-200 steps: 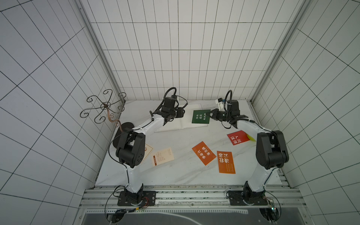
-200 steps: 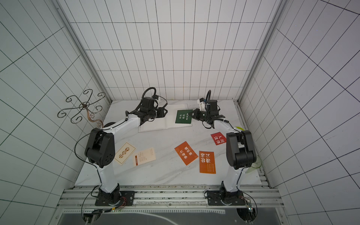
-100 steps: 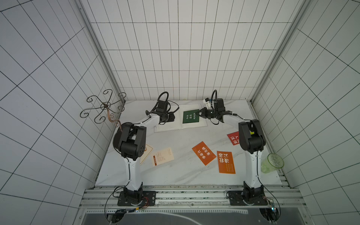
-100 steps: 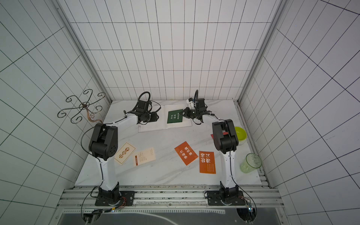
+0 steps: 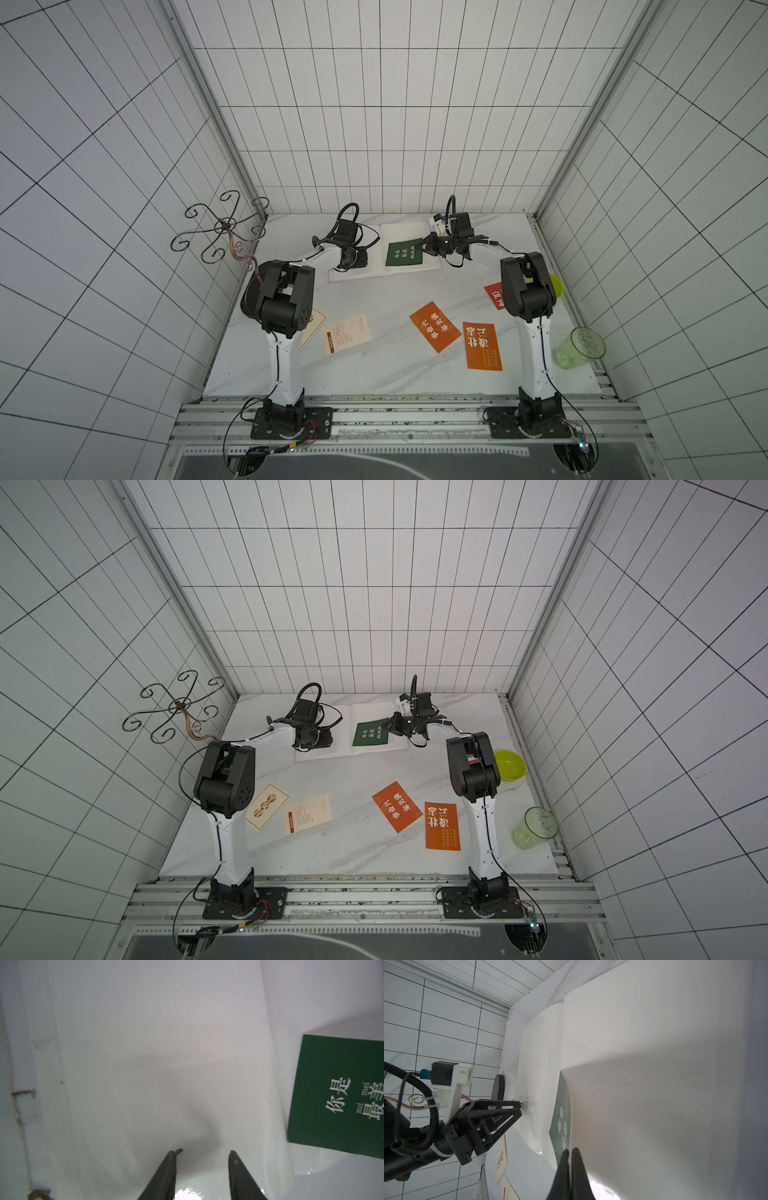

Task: Place the photos into the photo albums
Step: Insert the photo into the photo album.

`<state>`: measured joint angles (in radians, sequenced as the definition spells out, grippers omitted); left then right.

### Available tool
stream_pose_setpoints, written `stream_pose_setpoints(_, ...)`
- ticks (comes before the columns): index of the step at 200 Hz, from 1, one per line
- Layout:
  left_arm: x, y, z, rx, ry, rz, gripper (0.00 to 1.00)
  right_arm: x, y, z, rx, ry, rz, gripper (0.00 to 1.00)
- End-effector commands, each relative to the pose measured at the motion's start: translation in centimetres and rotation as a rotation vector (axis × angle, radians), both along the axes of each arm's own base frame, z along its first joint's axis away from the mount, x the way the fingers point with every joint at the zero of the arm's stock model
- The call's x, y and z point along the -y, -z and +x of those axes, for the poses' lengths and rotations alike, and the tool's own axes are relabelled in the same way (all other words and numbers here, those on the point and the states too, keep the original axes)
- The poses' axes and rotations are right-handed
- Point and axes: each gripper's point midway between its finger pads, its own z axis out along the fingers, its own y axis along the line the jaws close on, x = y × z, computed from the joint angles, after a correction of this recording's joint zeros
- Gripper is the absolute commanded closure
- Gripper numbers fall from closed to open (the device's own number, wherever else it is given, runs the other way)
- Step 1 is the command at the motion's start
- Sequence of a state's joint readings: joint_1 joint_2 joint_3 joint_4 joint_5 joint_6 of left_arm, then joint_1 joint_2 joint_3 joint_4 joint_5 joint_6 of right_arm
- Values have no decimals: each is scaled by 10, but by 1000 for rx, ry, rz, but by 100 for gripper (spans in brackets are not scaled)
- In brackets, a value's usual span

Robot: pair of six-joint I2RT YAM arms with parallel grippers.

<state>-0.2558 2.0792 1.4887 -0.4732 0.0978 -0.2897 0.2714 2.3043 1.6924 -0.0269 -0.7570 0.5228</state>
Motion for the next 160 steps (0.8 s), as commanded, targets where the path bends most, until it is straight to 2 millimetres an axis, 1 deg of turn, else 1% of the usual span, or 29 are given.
stream_pose_setpoints(1, -6, 3, 9, 4, -24, 17, 58, -15, -18, 11, 38, -16, -3, 100)
stream_pose_setpoints(49, -9, 0, 9, 11, -34, 12, 58, -14, -3, 6, -10, -17, -26, 100)
stream_pose_setpoints(71, -17, -6, 13, 24, -53, 7, 58, -14, 5, 3, -35, -20, -33, 100)
stream_pose_setpoints(89, -35, -12, 19, 37, -92, 2, 58, -14, 7, 1, -48, -25, -31, 100)
stream_pose_setpoints(101, -51, -15, 24, 43, -131, -11, 58, -16, 6, 0, -50, -30, -26, 100)
stream_pose_setpoints(127, -82, -15, 33, 46, -189, -31, 58, -21, 5, -1, -46, -43, -20, 100)
stream_pose_setpoints(143, -96, -12, 37, 44, -214, -34, 58, -27, 4, -2, -48, -52, -13, 100)
stream_pose_setpoints(160, -105, -6, 40, 32, -224, -34, 58, -33, 1, -3, -47, -62, -6, 100)
